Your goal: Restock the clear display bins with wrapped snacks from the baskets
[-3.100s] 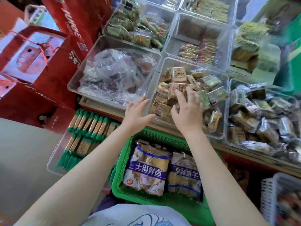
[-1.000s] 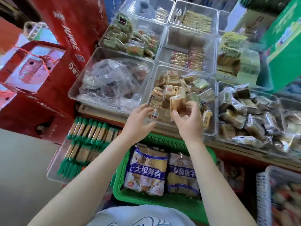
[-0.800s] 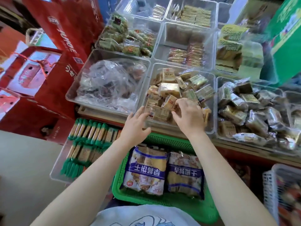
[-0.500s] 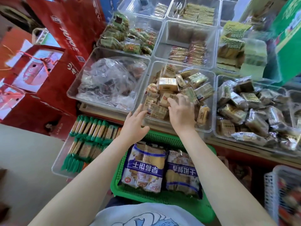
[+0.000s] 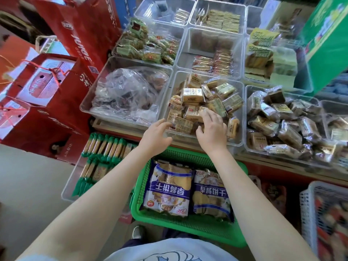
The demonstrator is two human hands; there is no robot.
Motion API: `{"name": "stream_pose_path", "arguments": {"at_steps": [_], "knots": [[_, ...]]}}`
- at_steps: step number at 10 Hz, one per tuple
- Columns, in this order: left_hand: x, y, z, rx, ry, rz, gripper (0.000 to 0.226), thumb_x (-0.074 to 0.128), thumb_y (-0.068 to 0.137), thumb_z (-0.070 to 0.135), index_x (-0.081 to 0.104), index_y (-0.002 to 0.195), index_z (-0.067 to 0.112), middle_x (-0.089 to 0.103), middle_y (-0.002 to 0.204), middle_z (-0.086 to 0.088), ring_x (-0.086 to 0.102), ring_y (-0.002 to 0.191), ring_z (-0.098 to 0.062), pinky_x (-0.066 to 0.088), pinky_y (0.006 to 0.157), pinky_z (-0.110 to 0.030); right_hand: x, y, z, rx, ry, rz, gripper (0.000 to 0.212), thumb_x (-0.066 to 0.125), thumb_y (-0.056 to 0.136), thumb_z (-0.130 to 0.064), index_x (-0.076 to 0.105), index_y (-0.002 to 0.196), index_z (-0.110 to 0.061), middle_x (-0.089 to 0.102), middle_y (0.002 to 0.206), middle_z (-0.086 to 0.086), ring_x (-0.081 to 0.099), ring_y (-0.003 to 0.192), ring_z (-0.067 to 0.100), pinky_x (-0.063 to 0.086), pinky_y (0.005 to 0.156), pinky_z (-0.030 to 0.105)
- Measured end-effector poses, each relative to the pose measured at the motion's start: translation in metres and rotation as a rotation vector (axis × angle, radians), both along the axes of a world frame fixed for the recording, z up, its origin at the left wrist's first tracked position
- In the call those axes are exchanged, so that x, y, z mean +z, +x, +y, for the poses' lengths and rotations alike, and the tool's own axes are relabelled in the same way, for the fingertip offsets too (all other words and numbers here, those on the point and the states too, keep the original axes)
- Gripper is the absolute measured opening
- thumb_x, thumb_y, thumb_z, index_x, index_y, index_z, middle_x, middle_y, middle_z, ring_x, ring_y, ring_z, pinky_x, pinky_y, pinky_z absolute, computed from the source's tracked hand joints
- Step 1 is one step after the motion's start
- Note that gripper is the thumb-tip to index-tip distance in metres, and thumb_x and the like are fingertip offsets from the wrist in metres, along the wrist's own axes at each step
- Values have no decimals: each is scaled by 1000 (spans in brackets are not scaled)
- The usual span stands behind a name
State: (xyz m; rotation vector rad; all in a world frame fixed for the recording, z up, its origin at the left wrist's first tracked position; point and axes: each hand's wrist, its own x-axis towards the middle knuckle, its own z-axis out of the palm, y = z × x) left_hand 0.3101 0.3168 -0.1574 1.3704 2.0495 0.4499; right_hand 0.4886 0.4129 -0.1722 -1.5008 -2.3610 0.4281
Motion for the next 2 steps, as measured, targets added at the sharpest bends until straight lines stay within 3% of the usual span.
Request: {"name": "stream_pose_path", "arguments": {"at_steps": [1,2], "knots": [[10,-3,-16,38,119,-102,47,57,91,19,53,138,23,49,143,2,39,135,-17,32,116,-44,15,2,-21,-15,-42,122,35,57,93,-13,62,128,-14,60,132,7,50,125,26,44,103,50],[46,-12,-46,70,254,-242,41,58,93,13,58,132,21,61,126,6,55,118,-10,47,105,-40,61,-2,-52,-26,-50,285,23,56,97,-14,69,115,-14,70,108,3,59,87,4,53,80,24]]}}
